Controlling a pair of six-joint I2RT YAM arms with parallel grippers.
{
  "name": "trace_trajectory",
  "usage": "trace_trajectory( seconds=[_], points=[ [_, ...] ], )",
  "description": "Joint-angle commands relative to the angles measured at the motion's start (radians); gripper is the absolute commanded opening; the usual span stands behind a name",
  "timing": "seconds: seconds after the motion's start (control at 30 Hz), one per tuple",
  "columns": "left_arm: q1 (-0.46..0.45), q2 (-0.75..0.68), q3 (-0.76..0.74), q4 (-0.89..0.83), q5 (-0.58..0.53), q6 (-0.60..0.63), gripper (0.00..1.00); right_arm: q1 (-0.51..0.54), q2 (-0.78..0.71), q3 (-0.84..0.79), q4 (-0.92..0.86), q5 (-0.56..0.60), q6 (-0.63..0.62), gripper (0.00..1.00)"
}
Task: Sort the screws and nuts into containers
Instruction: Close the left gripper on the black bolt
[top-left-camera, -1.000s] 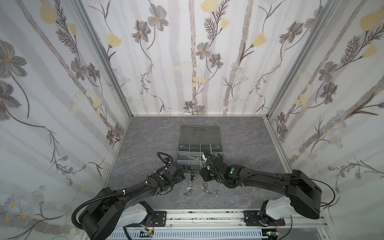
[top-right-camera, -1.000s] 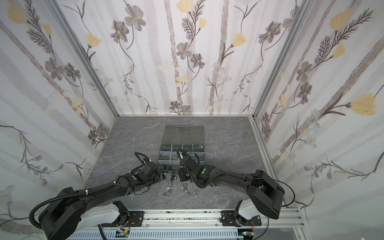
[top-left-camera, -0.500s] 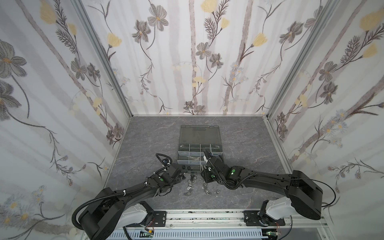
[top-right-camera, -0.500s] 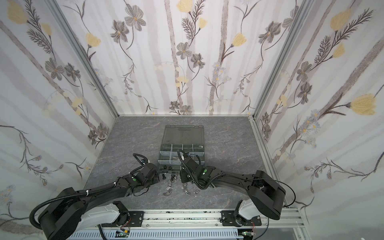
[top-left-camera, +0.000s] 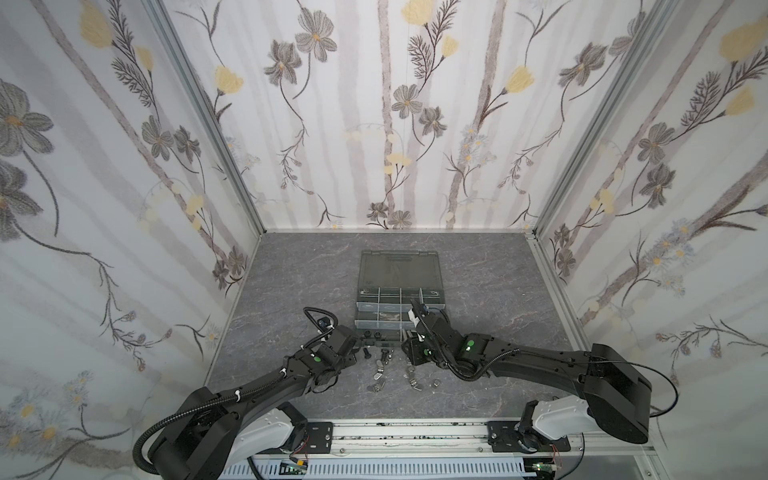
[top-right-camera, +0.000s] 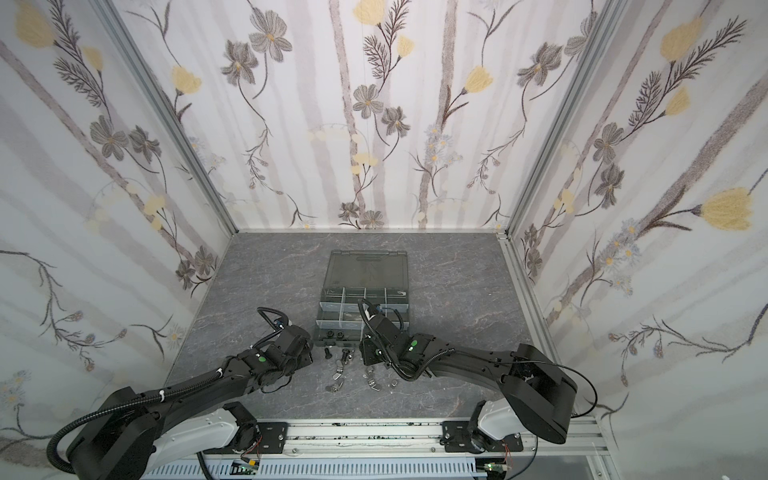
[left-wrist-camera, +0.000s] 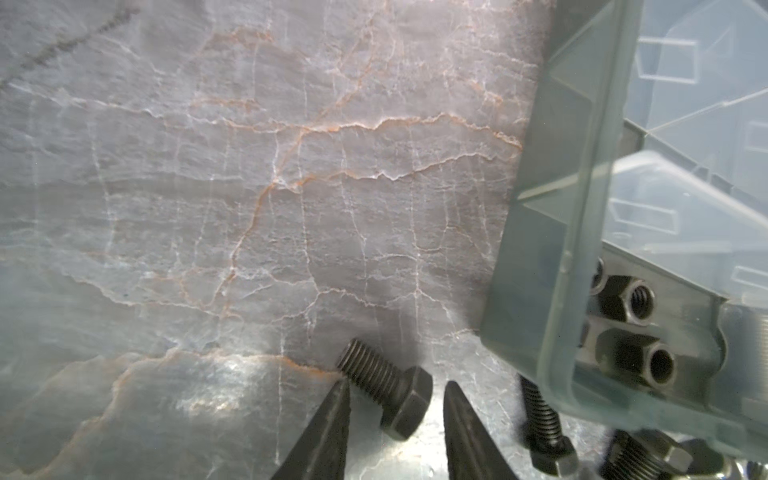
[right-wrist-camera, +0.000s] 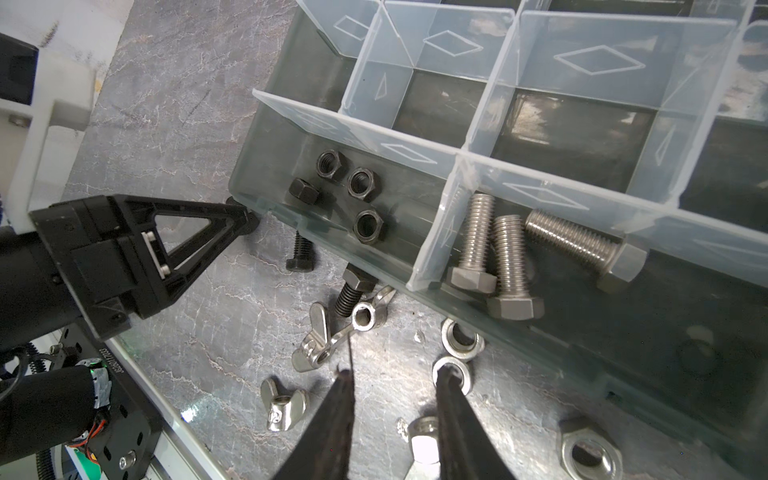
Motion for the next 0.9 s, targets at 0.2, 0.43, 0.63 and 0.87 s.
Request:
trace_trajectory(
  seconds=[0.2, 0.43, 0.63, 0.87],
  points=[
    [0.003, 0.071, 0.039, -0.003, -0.025, 0.008, 0.40, -0.001, 0.004, -0.003, 0.044, -0.010, 0.009, 0.35],
    [0.004, 0.102, 0.059, -0.003, -0.038, 0.032, 0.39, -0.002, 0.003, -0.034, 0.047, -0.010, 0.008, 0.35],
    [0.003, 0.140, 0.069, -0.003, -0.026, 0.046, 0.35, -0.003, 0.003, -0.034, 0.049, -0.010, 0.008, 0.35],
    [0.004, 0.122, 0.040, -0.003, -0.021, 0.045, 0.28, -0.003, -0.003, -0.035, 0.048, -0.009, 0.008, 0.35]
  ],
)
